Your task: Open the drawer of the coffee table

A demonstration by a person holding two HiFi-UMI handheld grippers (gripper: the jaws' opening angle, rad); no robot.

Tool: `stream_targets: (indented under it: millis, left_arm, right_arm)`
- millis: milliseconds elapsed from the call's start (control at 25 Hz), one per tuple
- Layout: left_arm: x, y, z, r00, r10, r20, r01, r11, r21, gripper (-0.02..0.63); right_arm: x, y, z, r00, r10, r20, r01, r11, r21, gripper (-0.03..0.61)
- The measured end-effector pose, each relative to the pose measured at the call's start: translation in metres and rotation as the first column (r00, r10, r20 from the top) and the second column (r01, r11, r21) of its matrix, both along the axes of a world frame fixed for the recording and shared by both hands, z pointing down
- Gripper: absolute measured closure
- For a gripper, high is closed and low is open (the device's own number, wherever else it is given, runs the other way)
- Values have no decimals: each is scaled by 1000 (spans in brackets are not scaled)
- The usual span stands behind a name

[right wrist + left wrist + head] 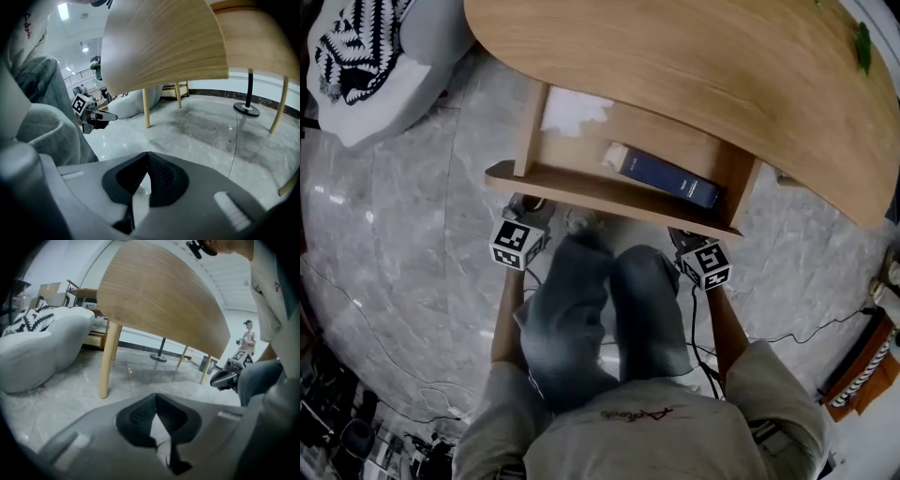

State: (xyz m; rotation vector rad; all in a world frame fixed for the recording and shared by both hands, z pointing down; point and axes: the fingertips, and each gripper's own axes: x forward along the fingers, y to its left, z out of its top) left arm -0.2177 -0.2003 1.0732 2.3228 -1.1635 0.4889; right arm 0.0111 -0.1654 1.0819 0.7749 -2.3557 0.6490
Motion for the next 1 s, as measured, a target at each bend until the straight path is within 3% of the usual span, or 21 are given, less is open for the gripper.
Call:
stream_targets:
  millis: [240,480,800,1000]
  left_arm:
    - [-8,13,-16,998,-54,-34,50,994,-94,614]
    - [-11,38,-61,995,-92,-28,85,979,-184,614]
    - [-8,57,-173,997,-79,-8,75,969,-235,614]
    - [-5,52,-257,996,-90,-10,86,970,-226,614]
  right_arm:
    - [1,23,-11,999,5,-34,-9,991,-135,575]
    - [6,60,-58,995,-32,-97,8,971,-238,574]
    - [-1,52,-180,991,-61,-119,32,971,-235,574]
    - [-9,37,-262,991,-59,-123,34,979,-200,575]
